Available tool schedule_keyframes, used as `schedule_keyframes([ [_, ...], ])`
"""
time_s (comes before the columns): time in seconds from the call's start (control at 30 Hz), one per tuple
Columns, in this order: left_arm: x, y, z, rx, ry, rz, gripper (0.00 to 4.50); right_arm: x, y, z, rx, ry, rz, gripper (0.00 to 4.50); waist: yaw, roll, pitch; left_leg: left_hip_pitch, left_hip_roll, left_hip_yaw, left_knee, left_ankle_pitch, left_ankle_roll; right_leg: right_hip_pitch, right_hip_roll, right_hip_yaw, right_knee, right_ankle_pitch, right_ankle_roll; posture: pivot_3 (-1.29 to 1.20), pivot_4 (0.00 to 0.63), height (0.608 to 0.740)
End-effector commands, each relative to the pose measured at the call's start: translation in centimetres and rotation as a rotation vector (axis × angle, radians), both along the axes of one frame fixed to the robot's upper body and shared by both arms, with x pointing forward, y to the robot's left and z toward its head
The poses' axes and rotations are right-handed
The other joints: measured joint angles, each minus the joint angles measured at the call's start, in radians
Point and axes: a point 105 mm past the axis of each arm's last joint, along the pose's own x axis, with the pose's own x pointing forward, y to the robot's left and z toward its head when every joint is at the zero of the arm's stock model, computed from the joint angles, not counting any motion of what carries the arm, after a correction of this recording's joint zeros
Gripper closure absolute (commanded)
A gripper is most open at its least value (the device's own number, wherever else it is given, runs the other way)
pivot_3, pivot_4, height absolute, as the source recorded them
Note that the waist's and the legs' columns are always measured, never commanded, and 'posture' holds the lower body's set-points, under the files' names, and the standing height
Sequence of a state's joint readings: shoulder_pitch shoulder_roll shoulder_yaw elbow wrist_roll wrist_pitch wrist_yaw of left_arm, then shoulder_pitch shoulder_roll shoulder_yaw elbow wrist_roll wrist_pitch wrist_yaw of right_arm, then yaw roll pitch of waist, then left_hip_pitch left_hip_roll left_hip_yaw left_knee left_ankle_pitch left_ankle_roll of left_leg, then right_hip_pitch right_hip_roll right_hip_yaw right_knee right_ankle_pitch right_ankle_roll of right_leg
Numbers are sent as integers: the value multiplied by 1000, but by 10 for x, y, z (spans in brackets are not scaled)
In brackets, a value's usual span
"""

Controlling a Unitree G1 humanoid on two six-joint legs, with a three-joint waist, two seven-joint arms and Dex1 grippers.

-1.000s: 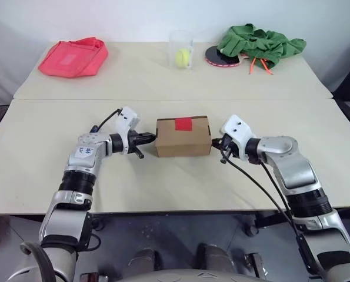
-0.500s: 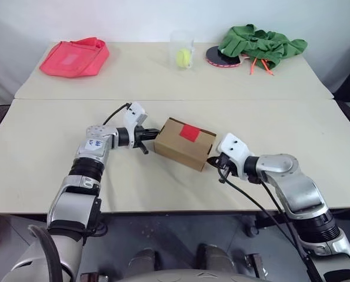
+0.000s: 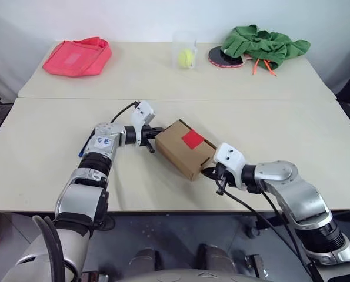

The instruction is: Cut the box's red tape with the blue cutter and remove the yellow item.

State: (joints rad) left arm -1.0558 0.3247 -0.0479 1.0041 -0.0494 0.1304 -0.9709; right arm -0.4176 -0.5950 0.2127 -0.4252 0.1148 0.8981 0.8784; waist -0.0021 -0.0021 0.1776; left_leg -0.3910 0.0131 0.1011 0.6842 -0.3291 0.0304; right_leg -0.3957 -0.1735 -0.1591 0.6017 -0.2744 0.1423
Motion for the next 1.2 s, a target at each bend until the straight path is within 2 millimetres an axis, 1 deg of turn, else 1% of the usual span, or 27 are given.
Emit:
schedule_keyframes([
  [0.03, -13, -39, -4, 7, 19, -163, 4457, -2, 9, 21, 32, -91, 38, 4500, 1, 0, 0, 0, 0, 0, 0, 0, 0, 0, 0, 0, 0, 0, 0, 0, 150, 740],
  [0.2, -14, -49, -3, 12, 18, -197, 4457, 6, -5, 23, 0, -108, -7, 4500, 6, -1, 0, 0, -1, 0, 0, 0, 0, 0, 0, 0, 0, 0, 0, 0, 150, 740],
  [0.43, -17, -55, -5, 15, 24, -223, 4457, 11, -23, 23, -32, -119, -61, 4500, 5, -1, 0, 0, 0, 0, 0, 0, 0, 1, 0, 0, 0, 0, 0, 0, 150, 740],
  [0.53, -18, -54, -6, 22, 30, -227, 4457, 14, -32, 23, -46, -131, -92, 4500, 6, -1, 0, 0, -1, 0, 0, 0, 0, 1, 0, 0, 0, 0, 0, 0, 150, 740],
  [0.73, -20, -52, -16, 59, 42, -237, 4457, 15, -38, 29, -43, -140, -113, 4500, 6, -1, 0, 0, -1, 0, 1, 0, 0, 1, 0, 0, 0, 0, 0, 0, 150, 740],
  [0.87, -20, -53, -18, 67, 36, -234, 4457, 14, -43, 31, -54, -138, -121, 4500, 6, -1, 0, 0, 0, 0, 1, 0, 0, 1, 0, 0, -1, 0, 0, 0, 150, 740],
  [1.0, -15, -46, -15, 65, 21, -198, 4457, 8, -50, 35, -71, -138, -131, 4500, 6, -1, 0, 0, 0, 0, 1, 0, 0, 1, 0, 0, -1, 0, 0, 0, 150, 740],
  [1.1, -11, -35, -12, 68, 10, -167, 4457, 1, -55, 38, -85, -125, -139, 4500, 6, -1, 0, 0, 0, 0, 1, 0, 0, 1, 0, 0, -1, 0, 0, 0, 150, 740],
  [1.13, -10, -31, -11, 69, 8, -154, 4457, -2, -56, 36, -89, -116, -142, 4500, 6, -1, 0, 0, 0, 0, 1, 0, 0, 1, 0, 0, -1, 0, 0, 0, 150, 740],
  [1.2, -9, -29, -11, 66, 5, -148, 4457, -5, -56, 34, -87, -106, -144, 4500, 5, -2, 1, 0, 0, 0, 1, 0, 0, 1, 0, 0, -1, 0, 0, 0, 150, 740],
])
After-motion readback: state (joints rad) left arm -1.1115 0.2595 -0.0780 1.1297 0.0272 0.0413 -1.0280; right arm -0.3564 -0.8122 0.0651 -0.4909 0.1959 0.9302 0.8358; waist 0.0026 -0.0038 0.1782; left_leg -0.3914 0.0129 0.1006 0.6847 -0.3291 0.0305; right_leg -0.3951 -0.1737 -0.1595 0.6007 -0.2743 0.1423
